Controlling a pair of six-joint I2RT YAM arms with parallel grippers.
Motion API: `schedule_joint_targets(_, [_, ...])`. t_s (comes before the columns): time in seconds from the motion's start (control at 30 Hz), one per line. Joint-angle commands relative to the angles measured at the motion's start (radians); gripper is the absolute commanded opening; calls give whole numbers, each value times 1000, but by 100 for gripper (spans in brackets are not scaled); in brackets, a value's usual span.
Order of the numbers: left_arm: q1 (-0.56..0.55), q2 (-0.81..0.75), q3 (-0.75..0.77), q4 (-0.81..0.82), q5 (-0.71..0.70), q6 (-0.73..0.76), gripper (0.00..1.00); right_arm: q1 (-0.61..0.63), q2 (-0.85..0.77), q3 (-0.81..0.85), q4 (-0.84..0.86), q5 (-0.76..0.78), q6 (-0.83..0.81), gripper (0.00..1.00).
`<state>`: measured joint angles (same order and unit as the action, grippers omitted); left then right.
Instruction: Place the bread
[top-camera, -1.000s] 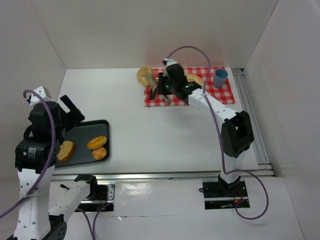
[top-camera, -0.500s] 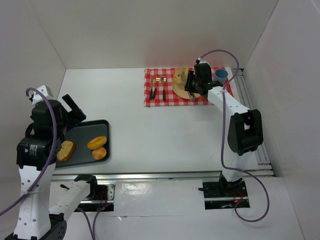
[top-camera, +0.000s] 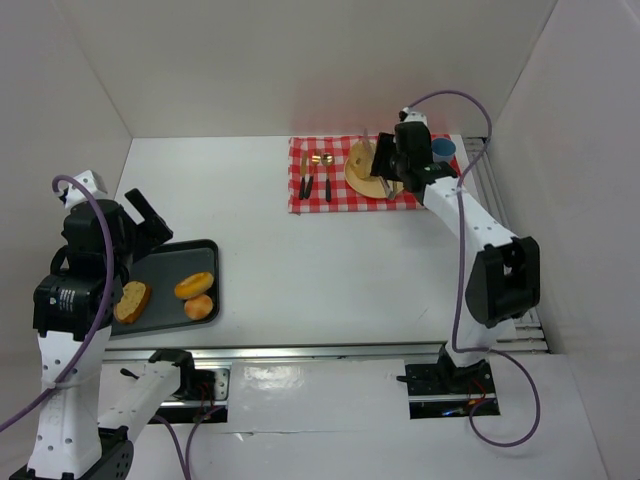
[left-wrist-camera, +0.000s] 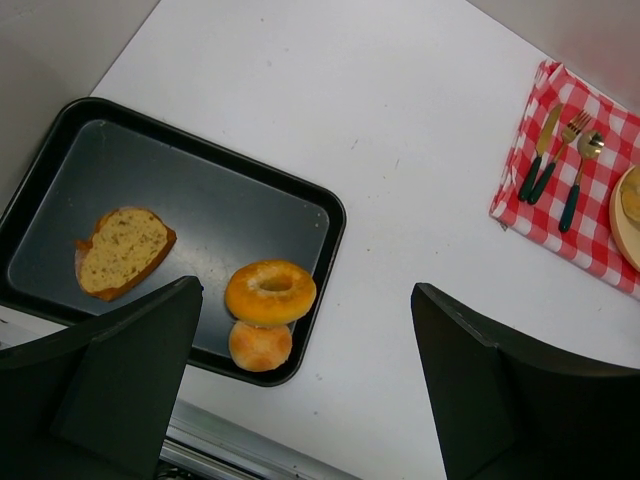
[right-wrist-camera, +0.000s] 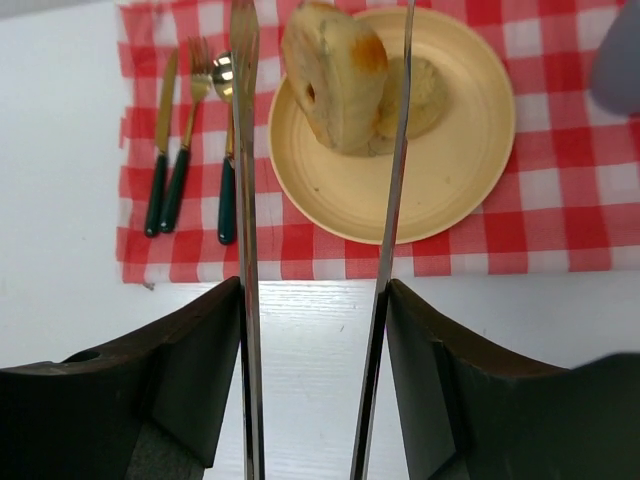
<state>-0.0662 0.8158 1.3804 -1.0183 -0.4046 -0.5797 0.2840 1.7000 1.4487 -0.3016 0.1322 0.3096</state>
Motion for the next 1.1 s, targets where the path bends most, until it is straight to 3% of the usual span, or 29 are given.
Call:
schedule_joint_targets(0.0, [-3,-3,0,30,12,0,99,23,-158,-20,15,96,-29,64])
schedule_joint_targets(0.2, [-3,-3,9,30,12,0,99,59,-335,-178,-27,120,-38,64])
schedule_joint_targets(0.33, [-3,6,0,41,21,-9,99,158,-427,-328,-13,-7,-26,64])
schedule_joint_targets(0.43, [-3,6,0,41,44,-9,99,279,-497,-485,97,-124,-29,64])
schedule_joint_targets(0.5, [-3,16,0,41,53,-9,99,380,-497,-520,110,-160,-78,64])
schedule_joint_targets(0.67, [-3,25,19,41,53,1,99,567,-403,-576,151,-74,-101,64])
schedule_joint_targets(0.97, [-3,25,-20,50,62,-8,99,669,-224,-662,387,86,-73,73])
schedule_joint_targets(1.07, [-3,25,-20,50,53,-8,99,669,-200,-630,374,98,-93,83])
